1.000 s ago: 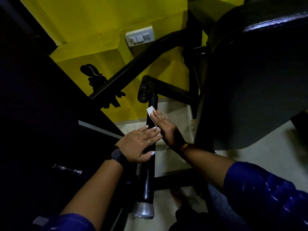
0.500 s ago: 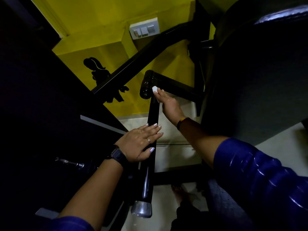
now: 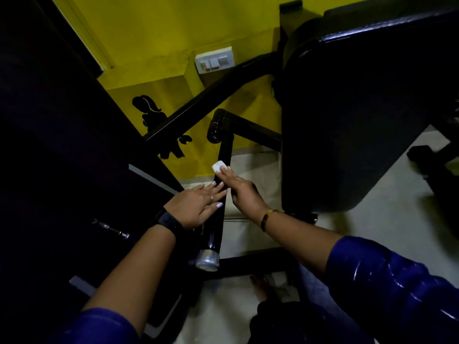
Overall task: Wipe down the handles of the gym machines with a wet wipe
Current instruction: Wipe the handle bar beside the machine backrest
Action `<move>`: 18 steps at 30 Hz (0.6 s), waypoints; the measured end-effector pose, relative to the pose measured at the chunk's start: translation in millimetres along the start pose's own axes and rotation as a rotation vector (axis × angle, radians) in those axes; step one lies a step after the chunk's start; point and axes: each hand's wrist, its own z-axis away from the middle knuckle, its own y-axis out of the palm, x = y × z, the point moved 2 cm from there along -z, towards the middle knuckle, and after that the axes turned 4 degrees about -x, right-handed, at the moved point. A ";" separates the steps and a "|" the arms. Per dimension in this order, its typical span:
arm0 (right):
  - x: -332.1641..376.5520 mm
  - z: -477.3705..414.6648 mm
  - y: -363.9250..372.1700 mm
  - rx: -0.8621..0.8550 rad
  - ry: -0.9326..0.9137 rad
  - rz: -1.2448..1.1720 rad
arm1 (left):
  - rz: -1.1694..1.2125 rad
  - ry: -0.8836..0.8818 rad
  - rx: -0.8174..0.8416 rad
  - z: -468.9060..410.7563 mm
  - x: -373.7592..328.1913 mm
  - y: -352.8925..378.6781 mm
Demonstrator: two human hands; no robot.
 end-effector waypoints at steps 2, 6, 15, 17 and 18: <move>7.8 11.1 -0.1 -0.012 -0.012 0.021 | 0.067 -0.052 0.030 11.6 -10.4 -5.9; 24.2 19.2 -5.4 0.023 -0.071 0.041 | 0.043 -0.011 0.064 36.2 -33.5 -16.5; 52.4 56.6 -5.8 -0.008 -0.049 -0.041 | -0.127 -0.001 -0.182 67.3 -53.5 2.1; 55.9 62.4 -10.3 -0.025 -0.036 -0.030 | -0.156 0.023 -0.271 69.0 -54.9 1.7; 55.2 63.3 -11.6 -0.014 -0.036 0.000 | -0.152 0.042 -0.308 68.6 -55.6 0.7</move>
